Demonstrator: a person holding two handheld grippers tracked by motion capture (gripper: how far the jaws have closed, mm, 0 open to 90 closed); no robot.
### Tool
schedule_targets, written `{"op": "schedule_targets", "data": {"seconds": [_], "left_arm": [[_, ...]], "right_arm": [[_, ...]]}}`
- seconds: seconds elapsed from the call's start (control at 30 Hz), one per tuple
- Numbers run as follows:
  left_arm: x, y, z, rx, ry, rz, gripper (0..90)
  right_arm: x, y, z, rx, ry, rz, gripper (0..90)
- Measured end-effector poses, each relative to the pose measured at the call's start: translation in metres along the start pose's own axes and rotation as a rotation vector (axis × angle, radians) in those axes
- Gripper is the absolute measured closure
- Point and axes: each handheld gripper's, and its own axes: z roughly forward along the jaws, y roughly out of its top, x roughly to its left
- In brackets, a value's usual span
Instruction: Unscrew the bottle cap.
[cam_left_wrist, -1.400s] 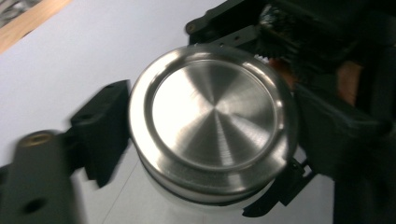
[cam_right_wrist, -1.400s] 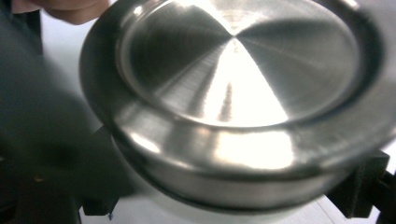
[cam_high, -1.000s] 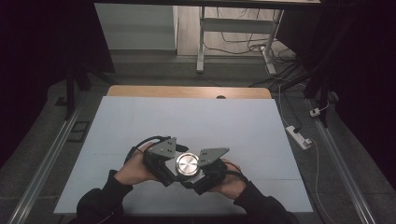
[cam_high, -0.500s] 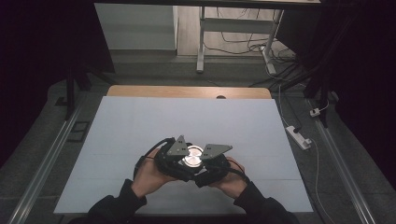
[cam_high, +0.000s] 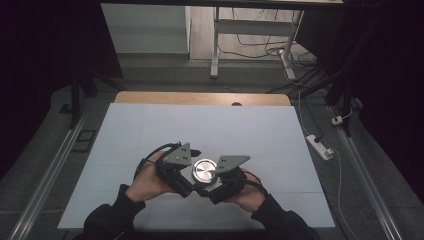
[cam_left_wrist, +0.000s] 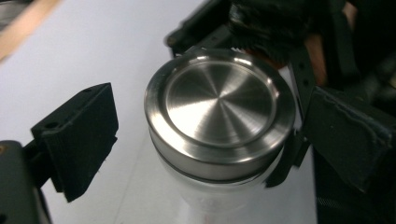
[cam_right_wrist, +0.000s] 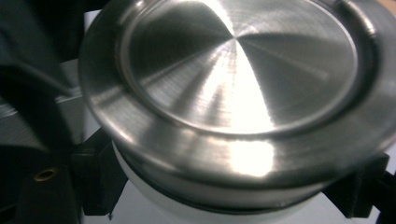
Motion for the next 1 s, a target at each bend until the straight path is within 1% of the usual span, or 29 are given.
{"op": "schedule_targets", "data": {"seconds": [0.07, 0.13, 0.17, 0.2, 0.23, 0.27, 0.3, 0.33, 0.37, 0.4, 0.43, 0.47, 0.5, 0.53, 0.57, 0.6, 0.67, 0.7, 0.73, 0.77, 0.87, 0.97, 1.0], "left_arm": [[0.002, -0.004, 0.0, -0.002, -0.063, 0.033, 6.7], [0.002, -0.007, 0.002, 0.009, -0.108, 0.071, 9.8], [0.001, -0.008, 0.003, 0.007, -0.131, 0.088, 11.4], [0.0, -0.009, 0.003, 0.009, -0.145, 0.107, 14.8], [-0.002, -0.009, 0.004, 0.011, -0.143, 0.109, 17.8], [-0.003, -0.008, 0.005, 0.016, -0.133, 0.109, 17.9], [-0.003, -0.008, 0.005, 0.016, -0.133, 0.109, 18.1], [-0.003, -0.006, 0.005, 0.03, -0.107, 0.099, 18.2], [-0.003, -0.006, 0.005, 0.03, -0.107, 0.099, 18.4], [-0.004, -0.004, 0.006, 0.032, -0.074, 0.07, 18.4], [-0.004, -0.004, 0.006, 0.032, -0.074, 0.07, 18.5], [-0.004, -0.001, 0.008, 0.025, -0.033, 0.025, 18.5], [-0.004, -0.001, 0.008, 0.025, -0.033, 0.025, 18.6], [-0.006, 0.002, 0.011, 0.025, 0.017, -0.012, 18.6], [-0.007, 0.004, 0.012, 0.021, 0.042, -0.028, 18.6], [-0.008, 0.005, 0.013, 0.021, 0.057, -0.04, 18.6], [-0.009, 0.007, 0.014, 0.015, 0.081, -0.064, 18.6], [-0.009, 0.007, 0.013, -0.005, 0.08, -0.089, 19.1], [-0.01, 0.008, 0.013, -0.002, 0.09, -0.097, 20.3], [-0.01, 0.009, 0.013, 0.0, 0.095, -0.105, 20.3], [-0.012, 0.009, 0.014, -0.001, 0.112, -0.117, 20.3], [-0.012, 0.009, 0.014, -0.013, 0.123, -0.131, 20.2], [-0.012, 0.009, 0.015, -0.016, 0.127, -0.13, 20.1]], "right_arm": [[0.004, 0.001, 0.002, 0.004, 0.033, -0.032, 15.1], [0.008, 0.001, 0.004, 0.012, 0.069, -0.054, 15.1], [0.01, 0.002, 0.005, 0.018, 0.077, -0.067, 15.2], [0.012, 0.002, 0.006, 0.027, 0.086, -0.08, 15.2], [0.013, 0.002, 0.007, 0.029, 0.089, -0.086, 15.1], [0.014, 0.002, 0.007, 0.029, 0.09, -0.09, 15.1], [0.013, 0.002, 0.007, 0.032, 0.086, -0.088, 15.1], [0.012, 0.001, 0.007, 0.031, 0.082, -0.092, 15.1], [0.012, 0.001, 0.007, 0.032, 0.073, -0.084, 15.1], [0.01, 0.002, 0.007, 0.027, 0.061, -0.083, 15.2], [0.01, 0.002, 0.007, 0.027, 0.061, -0.083, 15.2], [0.009, 0.002, 0.005, 0.027, 0.031, -0.059, 15.2], [0.008, 0.002, 0.004, 0.021, 0.019, -0.036, 15.2], [0.007, 0.002, 0.004, 0.019, 0.002, -0.024, 15.1], [0.005, 0.002, 0.003, 0.019, -0.016, -0.026, 15.2], [0.004, 0.002, 0.002, 0.017, -0.032, -0.022, 15.2], [0.003, 0.001, 0.002, 0.011, -0.044, -0.006, 15.2], [0.003, 0.001, 0.002, 0.012, -0.054, -0.003, 15.2], [0.004, 0.001, 0.002, 0.019, -0.063, -0.008, 15.2], [0.003, 0.001, 0.003, 0.015, -0.064, 0.002, 15.2], [0.003, 0.001, 0.003, 0.007, -0.063, 0.008, 15.2], [0.002, 0.001, 0.002, 0.006, -0.073, 0.013, 15.2], [0.002, 0.001, 0.002, 0.004, -0.08, 0.013, 15.2]]}}
